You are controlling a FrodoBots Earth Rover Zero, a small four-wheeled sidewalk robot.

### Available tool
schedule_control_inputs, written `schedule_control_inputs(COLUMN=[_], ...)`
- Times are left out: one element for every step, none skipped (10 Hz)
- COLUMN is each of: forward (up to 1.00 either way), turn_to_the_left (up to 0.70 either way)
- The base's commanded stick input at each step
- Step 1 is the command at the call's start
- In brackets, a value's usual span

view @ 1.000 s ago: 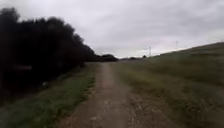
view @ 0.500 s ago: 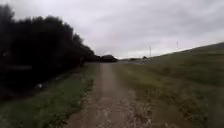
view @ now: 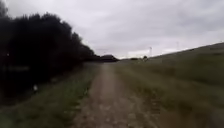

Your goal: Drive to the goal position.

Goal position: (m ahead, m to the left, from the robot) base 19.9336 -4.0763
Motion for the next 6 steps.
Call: schedule_control_inputs(forward=[0.7, 0.7, 0.7, 0.7, 0.7, 0.7], turn_to_the_left=[0.0, 0.0, 0.0, 0.0, 0.0, 0.0])
